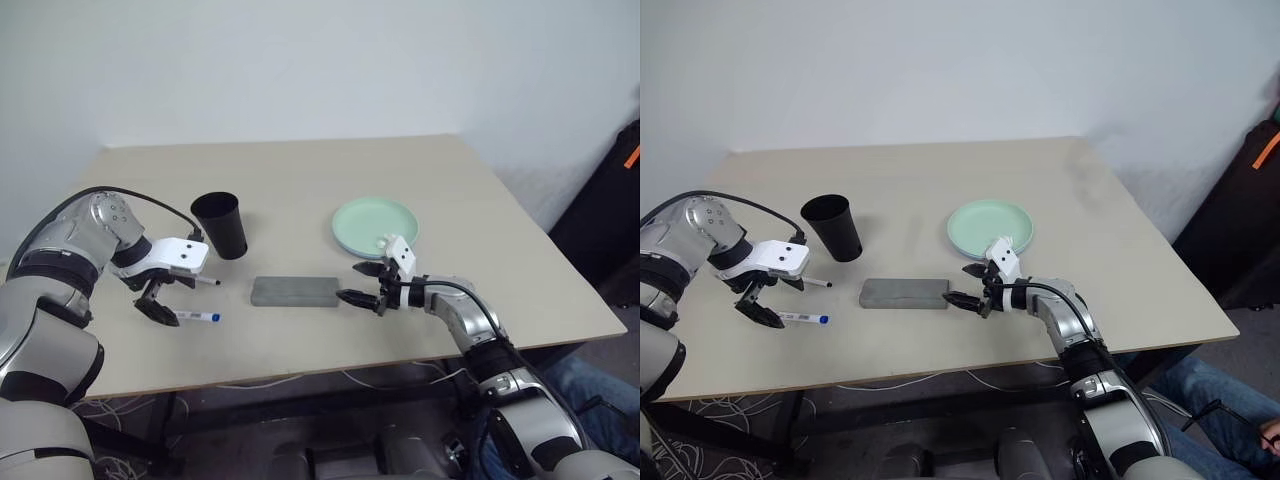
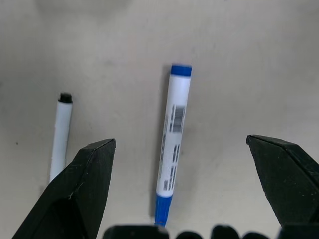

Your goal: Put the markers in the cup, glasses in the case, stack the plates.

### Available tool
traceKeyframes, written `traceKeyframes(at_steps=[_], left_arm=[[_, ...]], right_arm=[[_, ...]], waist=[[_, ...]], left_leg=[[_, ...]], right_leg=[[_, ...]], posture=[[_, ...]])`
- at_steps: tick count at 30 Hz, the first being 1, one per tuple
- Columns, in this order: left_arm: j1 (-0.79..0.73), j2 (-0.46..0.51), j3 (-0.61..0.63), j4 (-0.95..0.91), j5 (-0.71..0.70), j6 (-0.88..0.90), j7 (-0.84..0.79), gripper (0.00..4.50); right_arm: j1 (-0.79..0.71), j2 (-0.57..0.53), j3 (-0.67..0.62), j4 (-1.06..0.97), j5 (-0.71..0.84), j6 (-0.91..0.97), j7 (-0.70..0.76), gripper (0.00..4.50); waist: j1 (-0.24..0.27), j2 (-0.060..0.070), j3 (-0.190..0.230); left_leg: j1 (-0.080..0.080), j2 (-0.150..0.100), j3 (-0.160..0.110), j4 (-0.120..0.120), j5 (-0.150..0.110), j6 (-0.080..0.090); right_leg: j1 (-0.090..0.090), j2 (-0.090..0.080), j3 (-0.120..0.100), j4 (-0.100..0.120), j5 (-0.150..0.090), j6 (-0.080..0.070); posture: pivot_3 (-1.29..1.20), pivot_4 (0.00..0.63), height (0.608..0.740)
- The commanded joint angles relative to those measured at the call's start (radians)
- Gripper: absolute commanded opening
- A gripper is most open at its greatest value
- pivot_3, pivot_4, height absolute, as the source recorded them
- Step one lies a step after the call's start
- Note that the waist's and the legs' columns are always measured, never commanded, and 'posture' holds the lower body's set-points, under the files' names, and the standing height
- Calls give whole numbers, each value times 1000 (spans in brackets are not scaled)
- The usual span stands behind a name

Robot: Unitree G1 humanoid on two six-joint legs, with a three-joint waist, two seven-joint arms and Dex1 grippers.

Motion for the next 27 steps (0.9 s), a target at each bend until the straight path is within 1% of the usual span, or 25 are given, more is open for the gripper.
traceKeyframes(at_steps=[1, 4, 11, 14, 20, 23, 24, 27], left_arm=[[-24, -12, 14, 39, 50, -39, -9, 4474], [-15, -26, 31, 63, 102, -68, -9, 4474], [6, -60, 83, 94, 175, -88, -2, 4474], [18, -64, 92, 101, 215, -106, 27, 4474], [46, -72, 118, 101, 252, -131, 47, 4474], [58, -75, 133, 95, 266, -139, 48, 3966], [61, -76, 137, 93, 271, -142, 53, 3725], [69, -79, 145, 90, 279, -149, 61, 2707]], right_arm=[[-16, 5, -14, -17, 6, -23, -8, 4452], [-15, 6, -14, -18, 6, -24, -12, 4452], [-13, 9, -13, -16, 5, -29, -21, 4452], [-12, 10, -13, -16, 4, -31, -25, 4452], [-10, 11, -12, -14, 2, -36, -31, 4452], [-9, 12, -11, -14, 1, -38, -34, 4452], [-11, 13, -11, -12, 1, -39, -35, 4452], [-15, 14, -11, -7, 1, -42, -36, 4452]], waist=[[0, 0, 0], [0, 0, 0], [0, 0, 0], [0, -1, 0], [0, -1, 0], [0, -1, 0], [0, -1, 0], [0, -1, 0]], left_leg=[[0, 0, 0, 0, 0, 0], [0, 0, 0, 0, 0, 0], [0, 0, 0, 0, 0, 0], [0, 0, 0, 0, 0, 0], [0, 0, 1, 2, 0, 0], [0, 0, 1, 3, 1, 1], [0, 0, 1, 4, 1, 1], [0, -1, 2, 4, 1, 1]], right_leg=[[0, 0, 0, 0, 0, 0], [0, 0, 0, 0, 0, 0], [0, 0, 0, 1, 0, 0], [-1, 0, 1, 2, 0, 0], [-4, 1, 3, 9, -1, 1], [-3, 1, 3, 10, -1, 1], [-3, 1, 3, 10, -1, 0], [-3, 1, 4, 10, -1, 0]], posture=[[0, 0, 740], [0, 0, 740], [0, 0, 740], [0, 0, 740], [0, 0, 740], [0, 0, 740], [0, 0, 740], [0, 0, 740]])
